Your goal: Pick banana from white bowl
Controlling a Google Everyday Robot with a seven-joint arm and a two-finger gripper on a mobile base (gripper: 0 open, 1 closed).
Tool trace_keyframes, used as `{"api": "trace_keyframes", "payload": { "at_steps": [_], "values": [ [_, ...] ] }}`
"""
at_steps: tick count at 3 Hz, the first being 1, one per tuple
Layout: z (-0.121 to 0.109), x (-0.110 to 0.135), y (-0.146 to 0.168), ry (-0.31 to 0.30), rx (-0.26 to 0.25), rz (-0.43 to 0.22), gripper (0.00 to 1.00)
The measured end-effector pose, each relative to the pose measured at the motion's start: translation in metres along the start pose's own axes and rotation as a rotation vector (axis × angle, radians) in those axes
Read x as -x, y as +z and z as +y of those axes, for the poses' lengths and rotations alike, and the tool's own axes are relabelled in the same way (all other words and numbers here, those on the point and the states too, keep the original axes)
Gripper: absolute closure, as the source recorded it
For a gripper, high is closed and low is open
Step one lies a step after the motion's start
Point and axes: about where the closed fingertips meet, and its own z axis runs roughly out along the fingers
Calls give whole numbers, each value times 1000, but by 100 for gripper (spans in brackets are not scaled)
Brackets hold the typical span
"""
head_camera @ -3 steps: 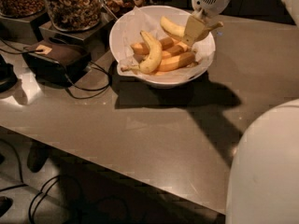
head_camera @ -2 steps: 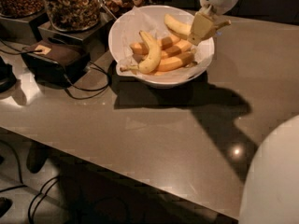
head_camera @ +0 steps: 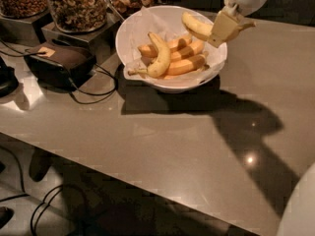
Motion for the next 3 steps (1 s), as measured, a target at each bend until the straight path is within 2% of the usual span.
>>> {"api": "trace_keyframes", "payload": {
  "at_steps": [1,2,3],
  "values": [
    [23,-36,-30,28,-11,13,100],
    [22,-32,-31,20,-20,8,100],
    [45,-43,-40,-4,-14,20,100]
  ]
}}
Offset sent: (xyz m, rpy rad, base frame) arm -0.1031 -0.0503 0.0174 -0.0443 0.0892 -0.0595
